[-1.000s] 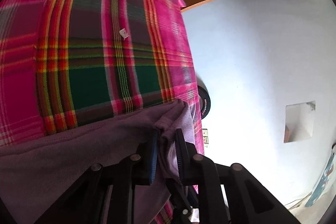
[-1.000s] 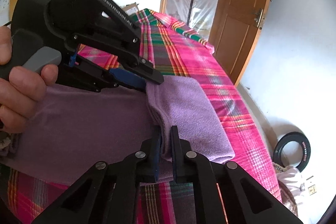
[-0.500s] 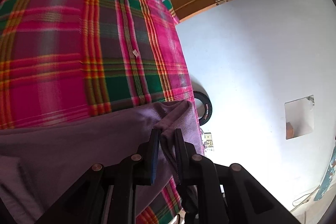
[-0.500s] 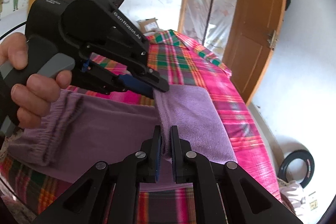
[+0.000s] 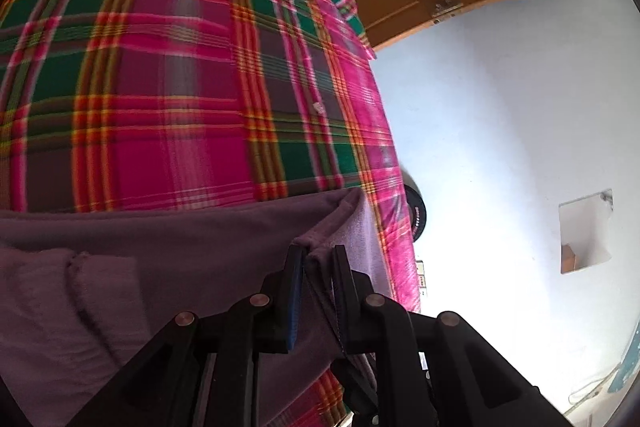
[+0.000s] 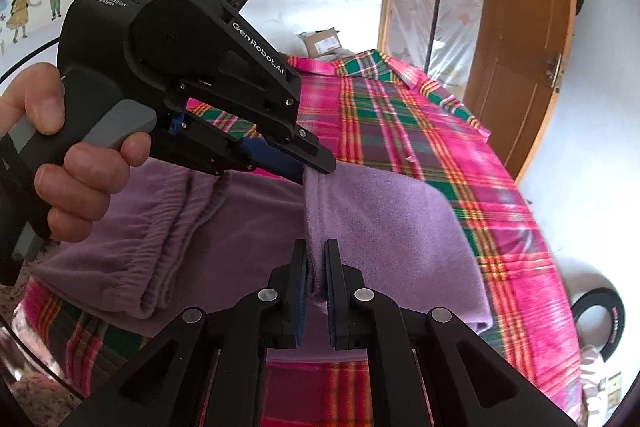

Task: Fold clothes
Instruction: 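Open both grippers to release the folded garment edge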

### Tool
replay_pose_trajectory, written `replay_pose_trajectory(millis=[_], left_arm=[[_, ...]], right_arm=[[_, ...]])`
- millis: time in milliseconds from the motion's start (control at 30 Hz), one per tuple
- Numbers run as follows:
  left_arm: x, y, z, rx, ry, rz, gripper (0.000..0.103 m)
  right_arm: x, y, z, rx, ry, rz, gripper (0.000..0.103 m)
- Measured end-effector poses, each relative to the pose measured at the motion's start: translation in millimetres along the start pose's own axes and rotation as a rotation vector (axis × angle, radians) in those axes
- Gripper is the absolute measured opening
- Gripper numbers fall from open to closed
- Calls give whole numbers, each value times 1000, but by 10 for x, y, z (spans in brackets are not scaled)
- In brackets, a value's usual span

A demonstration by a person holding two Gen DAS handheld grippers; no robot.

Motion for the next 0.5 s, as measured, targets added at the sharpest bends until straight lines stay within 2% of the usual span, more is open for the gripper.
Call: replay_pose_trajectory(millis=[500], left_arm=[[-344, 402, 167, 8, 12, -70, 15]], right_arm=[[-239, -148, 67, -33, -13, -67, 8]])
Point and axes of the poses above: each gripper's, at about its wrist camera, not at the fingertips, and y roughly against the way its jaws point, x to its right, z to its underside, the point moved 6 cm from there along -y, roughly the way its jaws point, and after that the axes turned 7 degrees about x, right-handed, at the moved point
